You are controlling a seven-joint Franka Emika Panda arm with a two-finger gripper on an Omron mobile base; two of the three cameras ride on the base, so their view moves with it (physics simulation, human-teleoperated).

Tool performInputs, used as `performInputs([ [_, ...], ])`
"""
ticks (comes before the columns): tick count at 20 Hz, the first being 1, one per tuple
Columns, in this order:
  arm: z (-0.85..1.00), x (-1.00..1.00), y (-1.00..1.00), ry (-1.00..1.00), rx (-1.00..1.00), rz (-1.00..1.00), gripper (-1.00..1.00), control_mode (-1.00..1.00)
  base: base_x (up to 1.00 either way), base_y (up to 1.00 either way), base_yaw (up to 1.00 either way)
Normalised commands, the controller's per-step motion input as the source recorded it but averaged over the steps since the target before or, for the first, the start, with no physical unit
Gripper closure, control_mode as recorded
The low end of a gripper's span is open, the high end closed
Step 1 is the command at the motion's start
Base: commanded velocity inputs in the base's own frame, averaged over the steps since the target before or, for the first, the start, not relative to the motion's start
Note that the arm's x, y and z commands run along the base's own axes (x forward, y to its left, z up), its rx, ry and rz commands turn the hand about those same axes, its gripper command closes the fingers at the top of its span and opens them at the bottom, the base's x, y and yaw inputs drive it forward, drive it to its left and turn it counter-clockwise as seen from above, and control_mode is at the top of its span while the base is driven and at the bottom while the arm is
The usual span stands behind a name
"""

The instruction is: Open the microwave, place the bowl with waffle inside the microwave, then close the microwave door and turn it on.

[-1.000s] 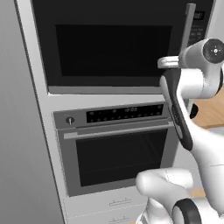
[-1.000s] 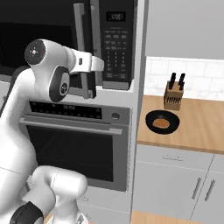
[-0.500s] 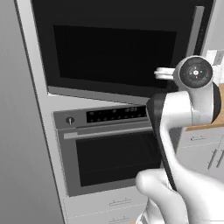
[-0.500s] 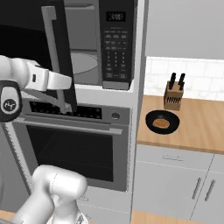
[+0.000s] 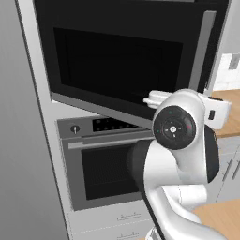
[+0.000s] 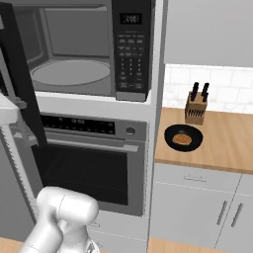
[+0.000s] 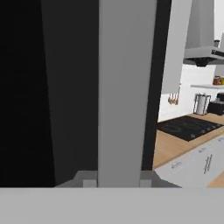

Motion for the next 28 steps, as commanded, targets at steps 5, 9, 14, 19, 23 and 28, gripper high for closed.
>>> performInputs([
  [5,-0.03,0.00,0.09,0.00,0.00,0.00,-1.00,-1.00,0.00,0.00,0.00],
  [9,-0.14,-0.04,0.12,-0.06,0.00,0.00,-1.00,-1.00,0.00,0.00,0.00],
  [14,0.00,-0.19,0.13,-0.28,0.00,0.00,-1.00,-1.00,0.00,0.00,0.00],
  [19,0.09,-0.34,0.02,-0.08,0.00,0.00,-1.00,-1.00,0.00,0.00,0.00],
  [23,0.15,-0.36,-0.37,0.00,0.01,0.12,-1.00,-1.00,0.00,0.00,0.00],
  [28,0.01,-0.33,-0.86,-0.01,0.12,0.49,-1.00,-1.00,0.00,0.00,0.00],
])
